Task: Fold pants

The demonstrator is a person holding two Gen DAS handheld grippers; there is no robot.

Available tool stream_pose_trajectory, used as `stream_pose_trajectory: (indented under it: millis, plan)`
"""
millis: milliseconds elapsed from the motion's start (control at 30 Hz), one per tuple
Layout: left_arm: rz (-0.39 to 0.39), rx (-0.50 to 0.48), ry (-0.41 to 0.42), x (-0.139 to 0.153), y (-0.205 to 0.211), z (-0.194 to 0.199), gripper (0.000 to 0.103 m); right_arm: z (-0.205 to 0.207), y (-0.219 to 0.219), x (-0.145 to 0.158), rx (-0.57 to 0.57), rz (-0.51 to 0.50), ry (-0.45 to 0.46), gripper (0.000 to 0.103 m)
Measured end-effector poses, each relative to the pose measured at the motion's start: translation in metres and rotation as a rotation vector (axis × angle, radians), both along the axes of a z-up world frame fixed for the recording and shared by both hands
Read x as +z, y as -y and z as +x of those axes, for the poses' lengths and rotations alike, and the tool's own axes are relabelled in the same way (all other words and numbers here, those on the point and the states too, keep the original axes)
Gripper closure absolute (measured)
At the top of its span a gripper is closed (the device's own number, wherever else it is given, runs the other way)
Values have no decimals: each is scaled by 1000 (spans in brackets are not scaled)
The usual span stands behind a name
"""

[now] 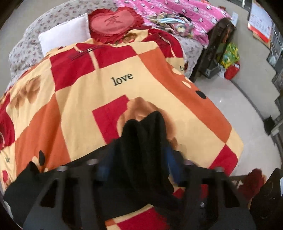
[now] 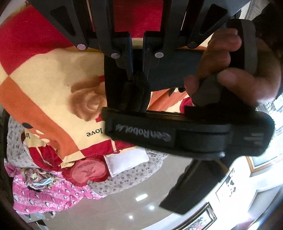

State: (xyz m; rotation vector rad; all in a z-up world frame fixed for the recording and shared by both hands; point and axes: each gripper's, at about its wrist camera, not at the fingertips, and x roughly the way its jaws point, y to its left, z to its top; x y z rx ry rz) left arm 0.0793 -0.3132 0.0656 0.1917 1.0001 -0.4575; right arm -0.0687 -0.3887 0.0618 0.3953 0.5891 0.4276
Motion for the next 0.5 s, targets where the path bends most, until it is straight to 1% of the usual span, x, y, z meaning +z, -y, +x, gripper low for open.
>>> stream_pose_trajectory:
  millis: [33, 167, 200, 233, 367, 500]
  plan:
    - [-34, 17, -6, 2, -7, 2, 74, 0, 0, 0, -1, -1, 6, 95]
    - [-146, 61, 10, 14, -26, 3, 74, -1, -4, 1, 2, -14, 14, 95]
    - [-165, 61, 12, 15, -29, 3, 79, 0, -5, 1, 3, -20, 13, 95]
    - [-173, 62, 11, 15, -32, 3, 90, 1, -7, 1, 2, -28, 14, 95]
    - [-202, 73, 9, 8, -48, 3, 93, -4, -19, 5, 1, -69, 30, 95]
    - [-315, 95, -11, 6, -77, 2, 94, -11, -34, 10, 0, -125, 64, 95]
